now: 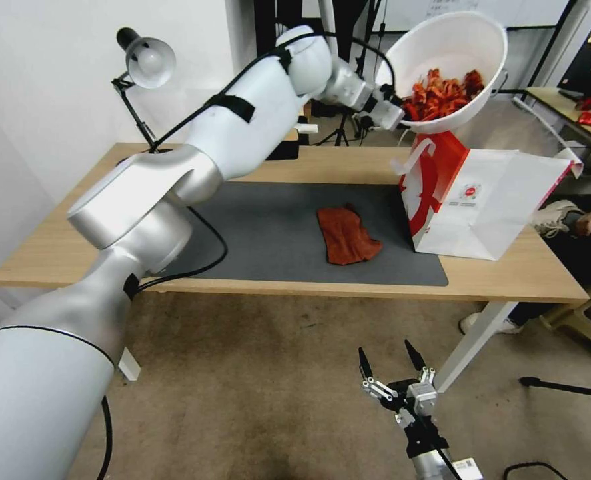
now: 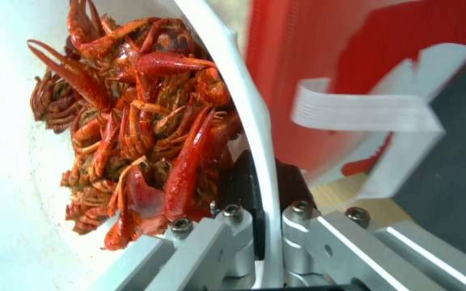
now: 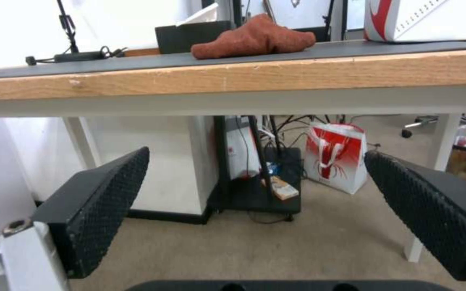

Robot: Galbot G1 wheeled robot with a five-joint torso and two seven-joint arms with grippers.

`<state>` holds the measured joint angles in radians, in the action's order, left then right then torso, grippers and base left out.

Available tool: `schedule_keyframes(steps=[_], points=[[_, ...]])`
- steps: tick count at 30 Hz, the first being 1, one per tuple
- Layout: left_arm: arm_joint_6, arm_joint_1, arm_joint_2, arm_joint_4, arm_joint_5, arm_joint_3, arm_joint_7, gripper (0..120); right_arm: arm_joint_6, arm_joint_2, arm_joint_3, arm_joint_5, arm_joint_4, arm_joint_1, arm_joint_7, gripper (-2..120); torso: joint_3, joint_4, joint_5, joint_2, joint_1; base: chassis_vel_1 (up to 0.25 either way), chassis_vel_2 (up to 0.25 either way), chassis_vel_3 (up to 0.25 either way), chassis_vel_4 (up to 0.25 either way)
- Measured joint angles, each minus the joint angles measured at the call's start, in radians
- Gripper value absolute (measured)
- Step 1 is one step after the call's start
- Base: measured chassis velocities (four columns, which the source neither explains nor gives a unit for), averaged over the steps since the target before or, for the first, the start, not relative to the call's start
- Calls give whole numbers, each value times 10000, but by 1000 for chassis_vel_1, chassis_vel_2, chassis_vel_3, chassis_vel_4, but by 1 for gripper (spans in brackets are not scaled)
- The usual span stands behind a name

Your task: Sweep shrimp from table into container with towel, then put container into takeout bag.

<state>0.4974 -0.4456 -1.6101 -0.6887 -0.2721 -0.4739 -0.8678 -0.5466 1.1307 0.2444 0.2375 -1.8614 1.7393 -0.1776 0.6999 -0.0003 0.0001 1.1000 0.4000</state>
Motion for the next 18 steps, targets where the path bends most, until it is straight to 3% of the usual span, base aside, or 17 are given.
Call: schedule_keyframes(steps=[8, 18], points=[[-400, -219, -24, -214, 696, -795, 258, 0, -65, 0, 6, 9, 31, 55, 23, 100, 0, 5, -2, 0, 0, 0, 0, 0, 0], [-402, -219, -5, -849, 810, -1767, 260, 0, -94, 35, -8, 40, 131, 19, 35, 100, 0, 3, -1, 0, 0, 0, 0, 0, 0]])
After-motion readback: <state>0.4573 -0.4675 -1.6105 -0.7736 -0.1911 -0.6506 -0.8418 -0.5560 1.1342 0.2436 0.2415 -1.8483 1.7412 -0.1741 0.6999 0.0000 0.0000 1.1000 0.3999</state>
